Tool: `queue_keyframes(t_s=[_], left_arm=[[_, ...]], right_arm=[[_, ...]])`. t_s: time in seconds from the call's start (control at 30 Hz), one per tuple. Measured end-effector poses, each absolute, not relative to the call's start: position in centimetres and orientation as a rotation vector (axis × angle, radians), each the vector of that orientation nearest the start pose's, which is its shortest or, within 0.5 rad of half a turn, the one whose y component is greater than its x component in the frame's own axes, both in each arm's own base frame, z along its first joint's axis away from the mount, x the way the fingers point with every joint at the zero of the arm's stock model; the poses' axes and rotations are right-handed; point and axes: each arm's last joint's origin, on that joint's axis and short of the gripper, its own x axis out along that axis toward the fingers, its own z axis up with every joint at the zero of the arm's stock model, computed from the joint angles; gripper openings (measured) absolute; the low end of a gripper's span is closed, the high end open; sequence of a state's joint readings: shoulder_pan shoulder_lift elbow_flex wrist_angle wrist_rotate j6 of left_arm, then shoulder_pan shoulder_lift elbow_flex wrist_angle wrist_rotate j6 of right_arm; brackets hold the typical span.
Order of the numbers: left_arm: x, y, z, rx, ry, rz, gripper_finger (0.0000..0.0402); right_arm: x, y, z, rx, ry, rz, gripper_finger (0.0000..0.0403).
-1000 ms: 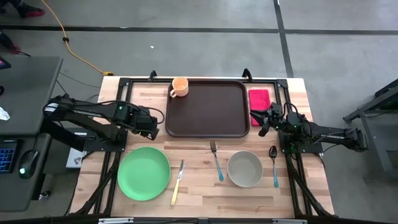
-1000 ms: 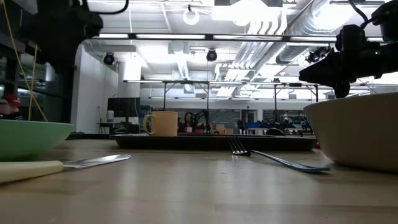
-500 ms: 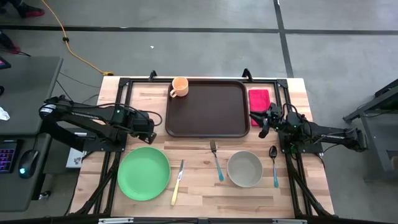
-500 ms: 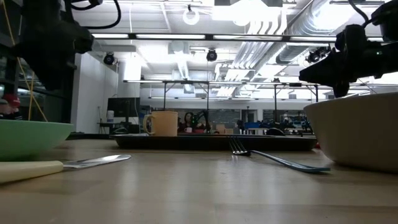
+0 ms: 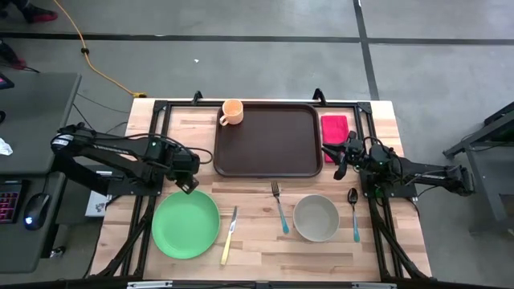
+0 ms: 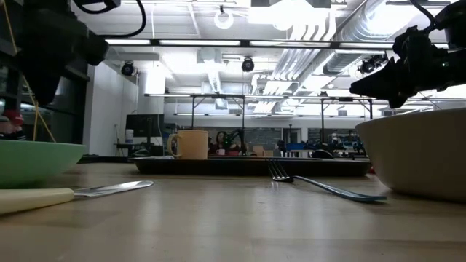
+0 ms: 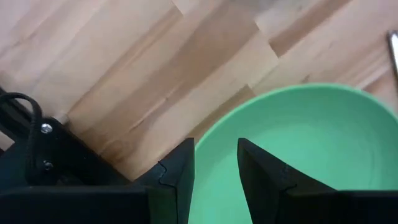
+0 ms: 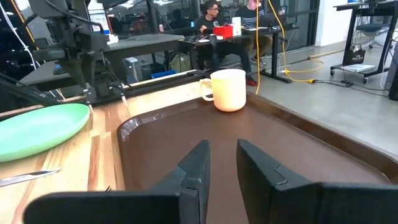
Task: Set up tray
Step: Put the green plate on the brown serving tray to the bottom right of the yellow mug
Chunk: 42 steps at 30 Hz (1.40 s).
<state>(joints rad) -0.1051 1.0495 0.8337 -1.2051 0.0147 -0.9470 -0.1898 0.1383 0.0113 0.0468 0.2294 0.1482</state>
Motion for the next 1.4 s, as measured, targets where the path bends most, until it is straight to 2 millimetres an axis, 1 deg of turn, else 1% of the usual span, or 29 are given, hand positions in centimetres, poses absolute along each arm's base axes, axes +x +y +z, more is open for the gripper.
queue_keyframes(t_s=[0.23,0.5,0.63,0.83,0.97,1.2,1.4], left_arm=[[16.4,-1.9,23.4,-0.608,1.432,0.47,0.0152],[18.0,-2.3,22.3,-0.482,1.499,0.245,0.0152],[18.4,-2.4,21.7,-0.39,1.553,0.114,0.0152],[18.9,-2.5,20.9,-0.262,1.601,0.015,0.0152],[19.1,-2.4,20.3,-0.192,1.611,0.008,0.0152],[18.2,-2.3,18.6,-0.19,1.661,0.018,0.0152],[18.3,-2.2,18.4,-0.169,1.644,0.037,0.0152]], right_arm=[[10.2,-2.6,16.1,0.144,0.049,-0.425,0.0057],[10.2,-2.6,16.1,0.15,0.048,-0.428,0.0057],[10.2,-2.6,16.1,0.154,0.047,-0.428,0.0057],[10.2,-2.6,16.1,0.155,0.047,-0.428,0.0057],[10.2,-2.6,16.1,0.155,0.047,-0.428,0.0057],[10.2,-2.6,16.1,0.155,0.047,-0.428,0.0057],[10.2,-2.6,16.1,0.155,0.047,-0.428,0.0057]])
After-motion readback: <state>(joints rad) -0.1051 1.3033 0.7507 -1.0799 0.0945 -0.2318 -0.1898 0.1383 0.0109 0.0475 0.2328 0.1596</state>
